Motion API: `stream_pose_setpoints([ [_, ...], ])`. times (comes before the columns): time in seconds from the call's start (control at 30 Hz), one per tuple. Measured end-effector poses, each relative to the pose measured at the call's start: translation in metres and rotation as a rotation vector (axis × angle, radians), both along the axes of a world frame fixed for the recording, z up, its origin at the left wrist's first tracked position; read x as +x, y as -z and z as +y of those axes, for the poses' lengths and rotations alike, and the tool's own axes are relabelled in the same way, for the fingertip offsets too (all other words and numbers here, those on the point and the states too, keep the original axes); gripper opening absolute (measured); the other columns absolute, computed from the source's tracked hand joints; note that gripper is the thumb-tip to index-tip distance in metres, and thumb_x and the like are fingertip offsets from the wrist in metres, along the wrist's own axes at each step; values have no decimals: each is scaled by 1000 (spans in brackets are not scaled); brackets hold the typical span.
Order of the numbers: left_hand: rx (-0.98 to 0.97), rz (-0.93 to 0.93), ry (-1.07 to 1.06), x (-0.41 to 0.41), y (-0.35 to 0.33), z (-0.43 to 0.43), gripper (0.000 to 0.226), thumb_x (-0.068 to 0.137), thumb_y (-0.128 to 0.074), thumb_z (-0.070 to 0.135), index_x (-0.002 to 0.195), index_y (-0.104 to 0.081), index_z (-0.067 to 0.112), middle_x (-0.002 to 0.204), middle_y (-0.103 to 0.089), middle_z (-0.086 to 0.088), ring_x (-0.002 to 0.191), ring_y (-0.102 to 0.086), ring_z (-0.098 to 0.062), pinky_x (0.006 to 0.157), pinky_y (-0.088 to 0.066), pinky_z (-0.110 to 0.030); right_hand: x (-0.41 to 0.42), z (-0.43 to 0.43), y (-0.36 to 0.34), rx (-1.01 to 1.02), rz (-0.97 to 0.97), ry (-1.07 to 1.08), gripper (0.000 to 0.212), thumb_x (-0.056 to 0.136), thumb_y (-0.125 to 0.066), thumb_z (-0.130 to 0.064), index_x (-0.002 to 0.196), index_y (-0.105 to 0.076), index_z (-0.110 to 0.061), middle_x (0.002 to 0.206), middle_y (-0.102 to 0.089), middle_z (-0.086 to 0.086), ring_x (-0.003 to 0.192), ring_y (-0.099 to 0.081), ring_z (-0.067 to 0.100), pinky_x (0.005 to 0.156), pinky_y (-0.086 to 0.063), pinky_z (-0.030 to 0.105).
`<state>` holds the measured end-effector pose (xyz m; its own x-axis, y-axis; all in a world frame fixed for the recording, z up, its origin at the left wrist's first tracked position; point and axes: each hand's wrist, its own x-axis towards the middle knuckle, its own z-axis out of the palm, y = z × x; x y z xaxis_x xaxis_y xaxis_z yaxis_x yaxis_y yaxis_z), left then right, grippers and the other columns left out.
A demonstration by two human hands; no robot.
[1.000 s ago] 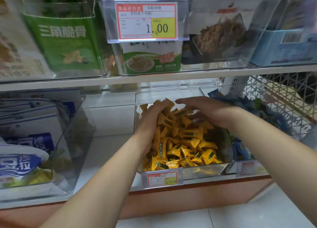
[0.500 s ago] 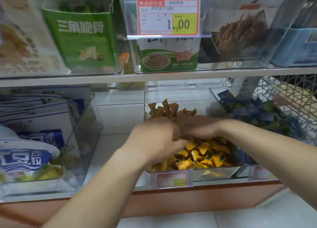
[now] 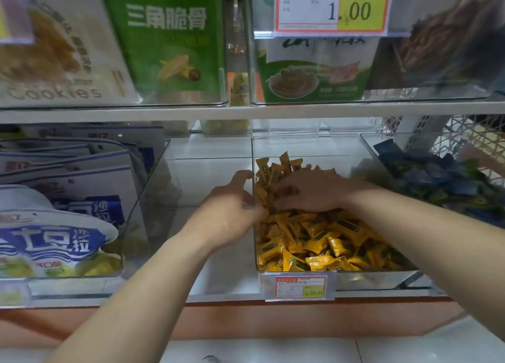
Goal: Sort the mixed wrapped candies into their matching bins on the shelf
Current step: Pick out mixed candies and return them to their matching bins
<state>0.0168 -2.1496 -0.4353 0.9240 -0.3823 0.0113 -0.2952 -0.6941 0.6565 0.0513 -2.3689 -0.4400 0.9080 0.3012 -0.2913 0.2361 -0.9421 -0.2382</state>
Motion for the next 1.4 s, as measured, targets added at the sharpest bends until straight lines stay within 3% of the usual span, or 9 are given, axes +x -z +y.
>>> stream_pose_setpoints([
  [0.13,-4,-4,3,3,2,2,71,73,-54,58,138,-34,38,83,-65,21,80,-63,1,74,-52,-25,17,3,20,-385,162,158,111,62,-38,-99,155,-10,-47,167,-4,8,147,-23,43,116,-27,59],
  [0.23,0,-8,-11,6,7,5,60,84,-59,45,137,-32,40,77,-66,17,74,-58,8,68,-47,-16,25,-3,14,-438,123,308,132,39,-44,-106,149,-40,-32,154,-40,9,135,-44,39,108,-38,54],
  [0.33,-26,25,7,5,8,4,58,86,-59,42,137,-30,41,81,-68,13,73,-59,3,59,-43,-10,32,-13,13,-380,175,337,124,38,-53,-102,141,-52,-33,150,-47,7,131,-48,35,107,-39,53],
  [0.53,-75,46,39,4,5,-1,59,90,-60,37,142,-32,34,87,-66,9,76,-65,-10,60,-46,-19,32,2,28,-188,314,184,96,74,-65,-74,154,-26,-39,159,-35,0,143,-34,28,112,-28,46],
  [0.8,-102,55,3,4,2,2,59,88,-64,36,138,-33,32,88,-67,5,80,-63,-10,62,-46,-18,26,0,42,353,159,342,47,73,-82,-48,113,-66,-29,102,-72,-6,82,-69,12,69,-52,25],
  [0.97,-154,68,-36,4,6,5,57,84,-66,30,134,-39,34,83,-72,4,81,-65,-13,63,-45,-18,27,-25,14,779,111,476,35,75,-83,-31,106,-72,-18,93,-77,5,90,-74,29,78,-61,36],
  [1.17,-204,80,-40,5,11,7,55,85,-66,30,133,-40,38,80,-72,7,81,-65,-12,65,-43,-21,23,-57,-25,83,30,353,91,71,-84,-52,148,-40,-31,150,-44,0,129,-48,24,100,-42,35],
  [1.3,-198,80,-33,5,11,7,54,86,-65,31,133,-38,39,82,-71,7,81,-66,-13,68,-47,-23,4,-49,-33,-59,-158,309,53,79,-69,-63,123,-59,-35,132,-58,-5,114,-55,19,91,-45,35],
  [1.4,-182,71,-38,6,10,5,55,86,-65,31,133,-38,38,84,-71,6,81,-66,-14,66,-46,-23,-11,-21,-24,-58,200,174,68,72,-45,-90,115,-64,-40,128,-57,-14,127,-52,23,104,-41,41],
])
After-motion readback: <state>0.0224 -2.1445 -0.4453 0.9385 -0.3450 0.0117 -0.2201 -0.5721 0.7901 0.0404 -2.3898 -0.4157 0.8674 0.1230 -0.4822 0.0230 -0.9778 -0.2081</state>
